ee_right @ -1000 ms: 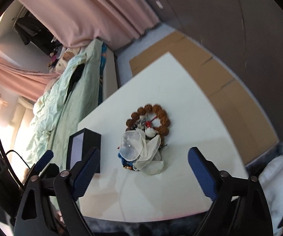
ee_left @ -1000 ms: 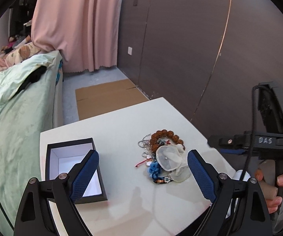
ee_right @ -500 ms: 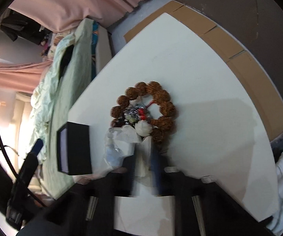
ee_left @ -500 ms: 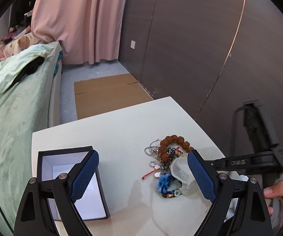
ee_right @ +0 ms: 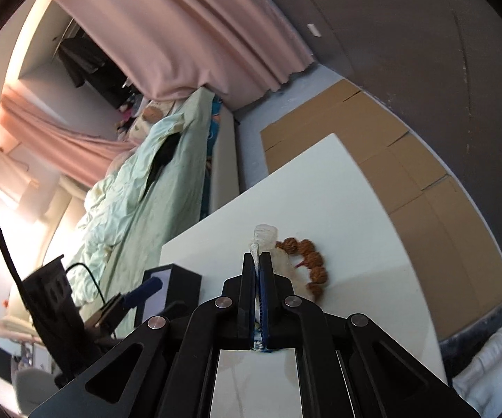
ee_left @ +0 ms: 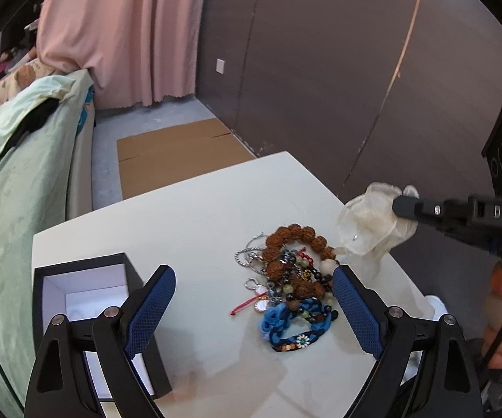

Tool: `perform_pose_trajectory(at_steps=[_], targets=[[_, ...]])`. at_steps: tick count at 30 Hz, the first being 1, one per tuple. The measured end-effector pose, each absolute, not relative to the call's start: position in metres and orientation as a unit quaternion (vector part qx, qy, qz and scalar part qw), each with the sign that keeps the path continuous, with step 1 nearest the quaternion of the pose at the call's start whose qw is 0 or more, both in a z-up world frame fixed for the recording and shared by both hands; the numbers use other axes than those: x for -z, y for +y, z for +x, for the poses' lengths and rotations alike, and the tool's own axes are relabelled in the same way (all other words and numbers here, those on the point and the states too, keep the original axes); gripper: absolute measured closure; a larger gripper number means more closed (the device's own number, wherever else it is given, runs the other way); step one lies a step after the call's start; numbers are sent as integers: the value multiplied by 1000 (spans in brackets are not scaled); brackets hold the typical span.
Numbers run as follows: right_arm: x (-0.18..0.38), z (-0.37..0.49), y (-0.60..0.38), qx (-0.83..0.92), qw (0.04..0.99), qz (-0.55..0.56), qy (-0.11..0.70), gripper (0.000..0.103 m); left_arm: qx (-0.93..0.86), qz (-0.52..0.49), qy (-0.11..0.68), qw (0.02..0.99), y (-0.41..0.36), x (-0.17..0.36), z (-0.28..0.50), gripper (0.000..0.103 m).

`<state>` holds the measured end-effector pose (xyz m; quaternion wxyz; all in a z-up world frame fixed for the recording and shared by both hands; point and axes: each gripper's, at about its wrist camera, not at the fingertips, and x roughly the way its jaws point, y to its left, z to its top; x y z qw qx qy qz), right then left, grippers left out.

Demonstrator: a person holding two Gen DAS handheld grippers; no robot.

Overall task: Organize jewelry
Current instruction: 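Reach into the jewelry pile and grasp the white cloth pouch with the right tool, then grasp the dark bead bracelet with the left tool while the right tool holds the pouch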

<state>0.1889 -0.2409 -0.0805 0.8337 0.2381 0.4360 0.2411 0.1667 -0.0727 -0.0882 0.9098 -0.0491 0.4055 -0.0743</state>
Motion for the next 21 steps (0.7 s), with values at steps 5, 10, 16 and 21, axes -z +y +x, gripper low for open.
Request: perform_pose_trajectory(at_steps=[5,10,16,21], targets=[[77,188,-254,-214,844,241,429,99,81,-33,420,903,-89,96,173,26],[78,188,-263,-201,842,250,433,99,89,-31,446,890,-98,114,181,41],[78,187,-266,-200,840,256,434,99,86,-24,474,876,-106,134,190,66],[78,187,-266,-201,840,255,435,99,86,-25,475,875,-107,136,190,94]])
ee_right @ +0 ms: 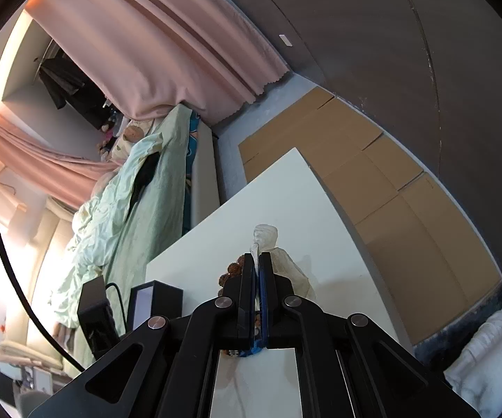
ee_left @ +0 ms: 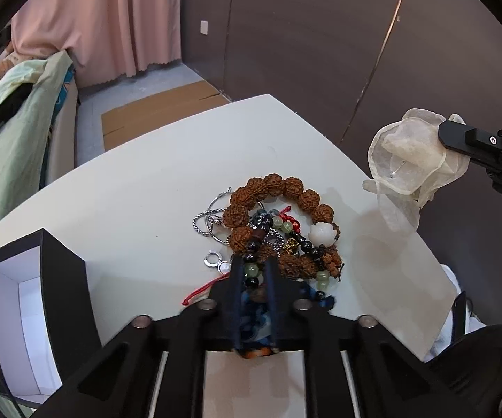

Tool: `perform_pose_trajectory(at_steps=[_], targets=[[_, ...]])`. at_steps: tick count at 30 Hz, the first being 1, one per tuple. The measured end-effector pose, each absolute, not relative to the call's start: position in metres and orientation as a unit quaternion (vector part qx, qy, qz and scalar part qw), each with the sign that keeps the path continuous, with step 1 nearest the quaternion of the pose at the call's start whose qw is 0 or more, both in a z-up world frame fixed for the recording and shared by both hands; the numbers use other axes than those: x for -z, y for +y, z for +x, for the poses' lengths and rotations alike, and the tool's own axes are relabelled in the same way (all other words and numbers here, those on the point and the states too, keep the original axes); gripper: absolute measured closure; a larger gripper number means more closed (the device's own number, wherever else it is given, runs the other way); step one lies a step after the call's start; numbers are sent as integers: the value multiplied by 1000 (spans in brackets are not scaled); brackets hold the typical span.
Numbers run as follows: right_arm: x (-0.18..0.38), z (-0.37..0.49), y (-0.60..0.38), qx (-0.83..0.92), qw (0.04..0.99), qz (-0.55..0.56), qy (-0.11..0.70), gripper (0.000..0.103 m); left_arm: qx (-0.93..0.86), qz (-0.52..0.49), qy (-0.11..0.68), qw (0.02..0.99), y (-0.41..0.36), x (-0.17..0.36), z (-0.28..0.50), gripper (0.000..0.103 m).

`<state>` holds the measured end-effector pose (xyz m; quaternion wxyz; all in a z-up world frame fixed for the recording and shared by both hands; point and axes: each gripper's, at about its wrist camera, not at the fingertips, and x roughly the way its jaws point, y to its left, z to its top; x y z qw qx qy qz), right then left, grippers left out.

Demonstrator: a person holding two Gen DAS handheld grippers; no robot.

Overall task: Organize jewelry
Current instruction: 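Grasp the dark bead bracelet with the left tool while the right tool holds the pouch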

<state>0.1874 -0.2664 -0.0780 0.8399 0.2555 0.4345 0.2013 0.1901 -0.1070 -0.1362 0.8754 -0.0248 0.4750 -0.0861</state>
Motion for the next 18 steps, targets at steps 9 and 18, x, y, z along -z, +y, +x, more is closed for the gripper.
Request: perform_pose_trajectory(at_steps=[9,18], targets=[[67,182,-255,-223,839,259,423,99,96,-51,437,893,-95,103,178,95],[55,173,-226,-249,846,245,403,99,93,-78,387,914,-67,64,159,95]])
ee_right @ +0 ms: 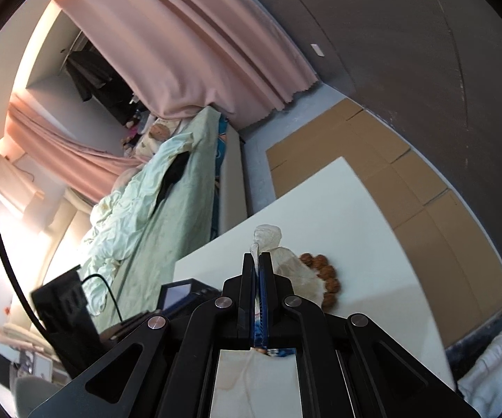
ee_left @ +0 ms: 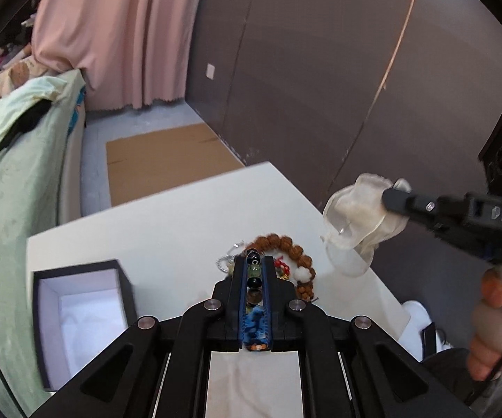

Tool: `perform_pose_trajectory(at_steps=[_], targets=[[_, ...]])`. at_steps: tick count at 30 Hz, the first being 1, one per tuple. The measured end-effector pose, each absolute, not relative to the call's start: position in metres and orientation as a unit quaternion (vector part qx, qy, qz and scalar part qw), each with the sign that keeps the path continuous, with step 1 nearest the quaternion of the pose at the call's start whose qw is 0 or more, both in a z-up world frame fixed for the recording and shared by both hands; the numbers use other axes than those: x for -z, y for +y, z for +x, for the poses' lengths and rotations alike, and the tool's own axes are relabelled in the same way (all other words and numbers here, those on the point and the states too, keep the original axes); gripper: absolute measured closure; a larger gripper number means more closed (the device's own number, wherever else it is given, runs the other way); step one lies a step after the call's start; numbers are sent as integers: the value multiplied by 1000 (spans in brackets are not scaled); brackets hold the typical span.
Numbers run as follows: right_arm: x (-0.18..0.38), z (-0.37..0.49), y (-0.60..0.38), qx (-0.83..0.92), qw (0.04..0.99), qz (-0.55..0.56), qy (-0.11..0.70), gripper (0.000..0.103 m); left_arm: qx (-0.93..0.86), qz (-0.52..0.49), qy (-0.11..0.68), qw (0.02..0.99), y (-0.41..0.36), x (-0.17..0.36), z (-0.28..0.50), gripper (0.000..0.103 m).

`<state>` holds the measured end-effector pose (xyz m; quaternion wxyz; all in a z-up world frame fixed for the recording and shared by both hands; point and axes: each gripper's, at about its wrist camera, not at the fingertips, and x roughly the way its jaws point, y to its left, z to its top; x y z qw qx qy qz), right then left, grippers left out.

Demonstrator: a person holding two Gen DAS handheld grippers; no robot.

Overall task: Organize jewelry
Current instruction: 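Grasp the dark bead bracelet with the left tool while the right tool holds the pouch, then lower the dark bead bracelet into the black box and open the left tool, then lower the white pouch into the black box and open the right tool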

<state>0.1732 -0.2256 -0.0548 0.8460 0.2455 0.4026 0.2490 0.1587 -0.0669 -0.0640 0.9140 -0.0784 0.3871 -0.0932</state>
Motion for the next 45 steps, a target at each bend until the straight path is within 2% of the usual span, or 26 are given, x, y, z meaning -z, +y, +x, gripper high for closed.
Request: perform_pose_trajectory(at_steps=[13,24,26,28,30,39,43,44,45], targets=[[57,174,-157,-315,827,241,399,99,45,-110,351,929,-1,42,134,95],[67,171,-104,-354,804,249,409,99,9,-152,368,917,48,46,130,93],[71,170,-96,-362,798,255,410,99,11,-168,379,910,53,48,134,78],[73,170,-89,-366,793,258,412,99,6,-182,375,909,59,48,133,37],[76,170,-81,-372,789,258,414,99,-6,-185,354,917,64,42,128,19],[83,165,-49,-399,772,257,423,99,-40,-199,331,921,92,32,121,17],[86,166,-33,-403,758,238,454,97,-59,-205,328,920,106,31,119,17],[87,167,-31,-402,752,236,466,89,-62,-206,328,920,108,31,118,17],[88,168,-32,-397,751,235,472,66,-66,-205,328,920,110,31,117,17]])
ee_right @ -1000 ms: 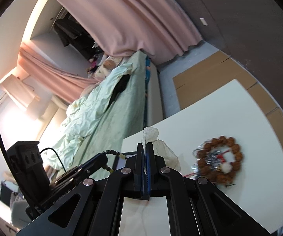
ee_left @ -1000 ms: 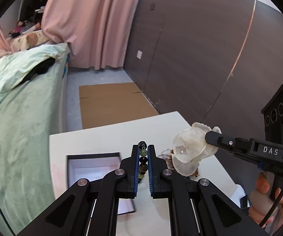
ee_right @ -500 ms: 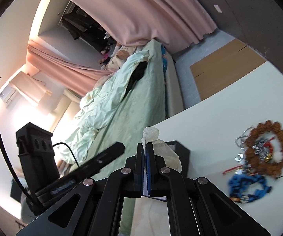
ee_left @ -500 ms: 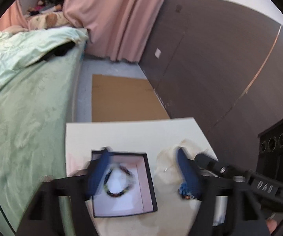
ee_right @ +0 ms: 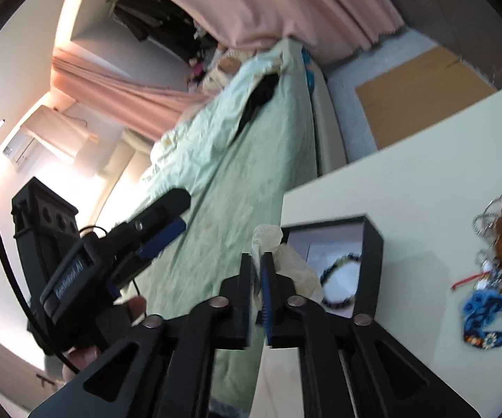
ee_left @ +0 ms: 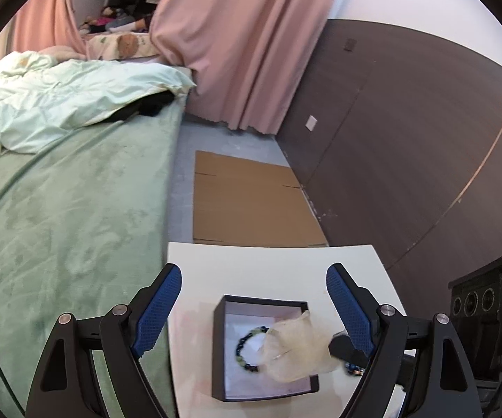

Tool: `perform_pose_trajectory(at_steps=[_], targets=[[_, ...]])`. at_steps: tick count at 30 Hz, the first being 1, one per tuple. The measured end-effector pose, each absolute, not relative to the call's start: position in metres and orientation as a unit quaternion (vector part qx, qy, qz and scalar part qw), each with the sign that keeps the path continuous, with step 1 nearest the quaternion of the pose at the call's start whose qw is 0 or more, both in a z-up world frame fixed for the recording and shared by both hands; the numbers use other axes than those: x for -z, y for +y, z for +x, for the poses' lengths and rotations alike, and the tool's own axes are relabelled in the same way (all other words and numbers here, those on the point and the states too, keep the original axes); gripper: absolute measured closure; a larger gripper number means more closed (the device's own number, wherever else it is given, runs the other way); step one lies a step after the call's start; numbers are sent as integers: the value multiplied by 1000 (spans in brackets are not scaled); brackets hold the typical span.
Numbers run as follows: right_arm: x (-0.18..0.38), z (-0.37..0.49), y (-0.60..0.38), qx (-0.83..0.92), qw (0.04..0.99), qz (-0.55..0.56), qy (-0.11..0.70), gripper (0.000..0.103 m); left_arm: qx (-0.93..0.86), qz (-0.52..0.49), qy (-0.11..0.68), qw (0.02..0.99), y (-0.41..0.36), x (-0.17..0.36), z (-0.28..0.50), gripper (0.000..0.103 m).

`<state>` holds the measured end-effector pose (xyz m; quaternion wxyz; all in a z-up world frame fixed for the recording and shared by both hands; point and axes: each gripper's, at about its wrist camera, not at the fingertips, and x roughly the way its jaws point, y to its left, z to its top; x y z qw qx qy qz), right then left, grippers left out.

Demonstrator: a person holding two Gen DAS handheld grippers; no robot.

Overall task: Organize jewelry
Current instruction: 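Lower the white pouch into the black box and open the right tool, then move the left tool to the blue braided bracelet and grasp it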

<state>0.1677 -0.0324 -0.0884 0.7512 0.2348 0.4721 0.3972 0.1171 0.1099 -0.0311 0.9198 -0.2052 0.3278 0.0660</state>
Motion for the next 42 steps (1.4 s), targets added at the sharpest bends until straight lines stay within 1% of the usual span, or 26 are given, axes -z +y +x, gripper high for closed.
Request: perform_pose_trajectory(at_steps=[2,11,20,26,31,38,40,42], targets=[[87,168,-41,-378,761,237,471,37,-67,-202,328,920,109,30,116,17],[63,166,-100,-336,793,236,449,37,-40,-183,335,923,81,26,115,17],[58,169,-160,-284,818,215,451,36,-2,-158,338,928,37,24,119,17],[67,170,-190,-257,826,200,461,37,30,-128,357,925,3,36,123,17],[83,176,-211,-234,824,204,474,37,58,-90,369,923,-29,45,126,25],[95,186,-228,-221,803,236,500,37,90,-43,382,919,-64,60,130,31],[95,188,-231,-222,800,240,503,37,95,-35,392,914,-70,68,133,35],[97,189,-233,-214,798,236,511,37,100,-30,405,908,-74,77,138,37]])
